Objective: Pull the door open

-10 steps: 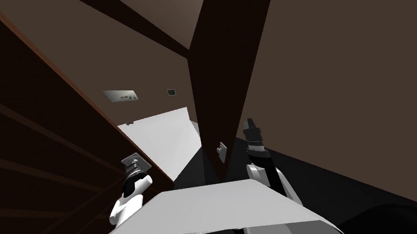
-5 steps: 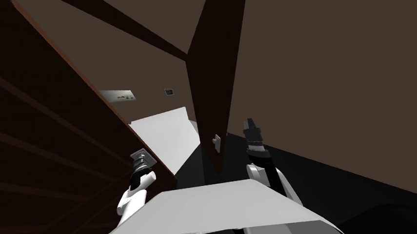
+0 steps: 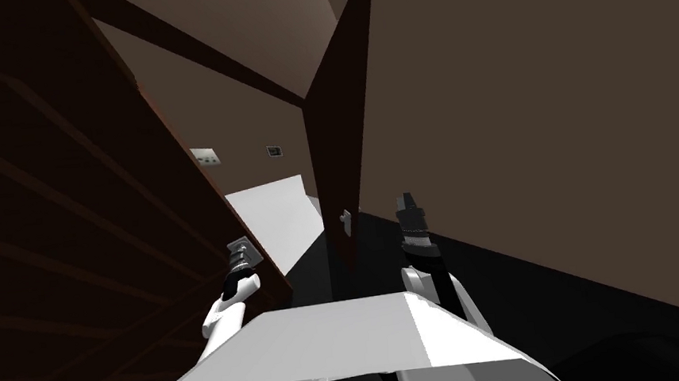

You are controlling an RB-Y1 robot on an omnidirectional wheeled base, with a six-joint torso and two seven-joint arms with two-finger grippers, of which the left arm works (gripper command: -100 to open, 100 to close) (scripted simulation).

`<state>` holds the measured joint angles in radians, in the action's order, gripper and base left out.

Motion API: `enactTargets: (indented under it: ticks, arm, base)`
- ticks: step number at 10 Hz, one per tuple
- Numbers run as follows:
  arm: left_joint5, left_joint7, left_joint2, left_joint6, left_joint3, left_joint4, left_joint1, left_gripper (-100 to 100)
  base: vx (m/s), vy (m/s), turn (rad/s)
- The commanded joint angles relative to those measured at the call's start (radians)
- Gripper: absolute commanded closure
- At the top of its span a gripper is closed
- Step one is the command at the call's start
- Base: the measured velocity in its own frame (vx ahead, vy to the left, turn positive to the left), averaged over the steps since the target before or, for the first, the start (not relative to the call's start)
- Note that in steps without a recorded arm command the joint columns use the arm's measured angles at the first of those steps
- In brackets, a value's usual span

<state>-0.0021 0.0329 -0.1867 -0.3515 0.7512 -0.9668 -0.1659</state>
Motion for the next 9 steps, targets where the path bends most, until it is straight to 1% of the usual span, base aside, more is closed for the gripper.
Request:
enactTargets:
  ticks: [1, 4, 5, 7, 9]
  arm:
    - [-0.002, 0.004, 0.0, 0.0, -0.016, 0.0, -0.002, 100]
    - [-0.007, 0.015, 0.0, -0.001, -0.054, 0.001, -0.008, 100]
    - [-0.01, 0.021, 0.0, -0.001, -0.076, 0.002, -0.012, 100]
    - [-0.014, 0.03, 0.0, -0.001, -0.105, 0.002, -0.016, 100]
    - [-0.017, 0.037, 0.0, -0.001, -0.132, 0.003, -0.02, 100]
  base:
    - [-0.156, -0.002, -0.044]
    - [-0.232, 0.007, -0.062]
    - [-0.228, -0.041, -0.066]
    - [-0.224, -0.026, -0.035]
    - [-0.205, 0.008, -0.055]
